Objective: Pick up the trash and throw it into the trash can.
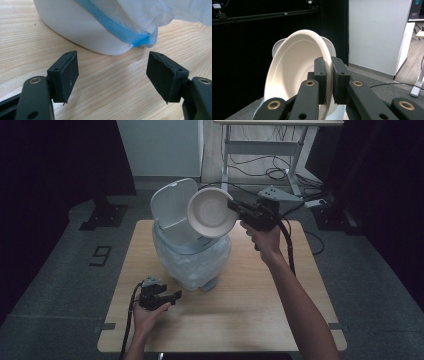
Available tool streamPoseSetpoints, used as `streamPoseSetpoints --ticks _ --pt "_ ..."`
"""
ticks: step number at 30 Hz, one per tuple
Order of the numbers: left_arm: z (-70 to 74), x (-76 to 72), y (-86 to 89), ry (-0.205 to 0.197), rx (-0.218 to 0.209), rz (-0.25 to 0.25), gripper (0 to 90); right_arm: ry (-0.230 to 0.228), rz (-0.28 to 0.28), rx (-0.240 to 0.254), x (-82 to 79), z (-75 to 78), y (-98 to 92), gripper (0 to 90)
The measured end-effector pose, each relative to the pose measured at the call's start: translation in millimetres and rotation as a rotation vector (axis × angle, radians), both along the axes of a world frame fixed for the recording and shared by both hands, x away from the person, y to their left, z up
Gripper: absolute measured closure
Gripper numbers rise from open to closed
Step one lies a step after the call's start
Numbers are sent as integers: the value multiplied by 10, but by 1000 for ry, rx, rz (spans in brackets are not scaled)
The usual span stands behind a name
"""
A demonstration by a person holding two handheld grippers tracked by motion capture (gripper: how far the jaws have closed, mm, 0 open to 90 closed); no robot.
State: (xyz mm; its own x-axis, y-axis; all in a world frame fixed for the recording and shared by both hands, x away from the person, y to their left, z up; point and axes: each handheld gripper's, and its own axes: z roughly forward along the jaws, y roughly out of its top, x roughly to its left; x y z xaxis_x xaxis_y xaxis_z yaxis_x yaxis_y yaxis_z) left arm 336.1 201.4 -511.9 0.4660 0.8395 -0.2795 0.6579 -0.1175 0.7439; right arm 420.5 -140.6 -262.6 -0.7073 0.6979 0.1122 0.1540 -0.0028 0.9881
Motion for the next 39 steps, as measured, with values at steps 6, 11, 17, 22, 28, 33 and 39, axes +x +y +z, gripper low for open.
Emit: streamPoseSetpoints --ticks 6,11,17,22,28,33,39 --pt "-9 11 2 2 -2 -1 256 -2 5 -10 46 24 83 834" --pt "-11 16 12 3 -4 -2 256 2 2 -8 112 13 118 834" --pt "-22 21 10 7 -4 -5 256 11 3 -3 202 -12 173 834" --pt "-32 25 4 11 -2 -8 256 24 8 -8 281 -41 246 834" --pt "-33 25 17 10 -8 -6 256 29 17 -15 353 -34 356 834" --pt "-41 27 25 13 -7 -8 256 27 25 -22 402 -30 456 834" --pt "-45 33 40 15 -9 -8 256 36 36 -18 481 -71 569 833"
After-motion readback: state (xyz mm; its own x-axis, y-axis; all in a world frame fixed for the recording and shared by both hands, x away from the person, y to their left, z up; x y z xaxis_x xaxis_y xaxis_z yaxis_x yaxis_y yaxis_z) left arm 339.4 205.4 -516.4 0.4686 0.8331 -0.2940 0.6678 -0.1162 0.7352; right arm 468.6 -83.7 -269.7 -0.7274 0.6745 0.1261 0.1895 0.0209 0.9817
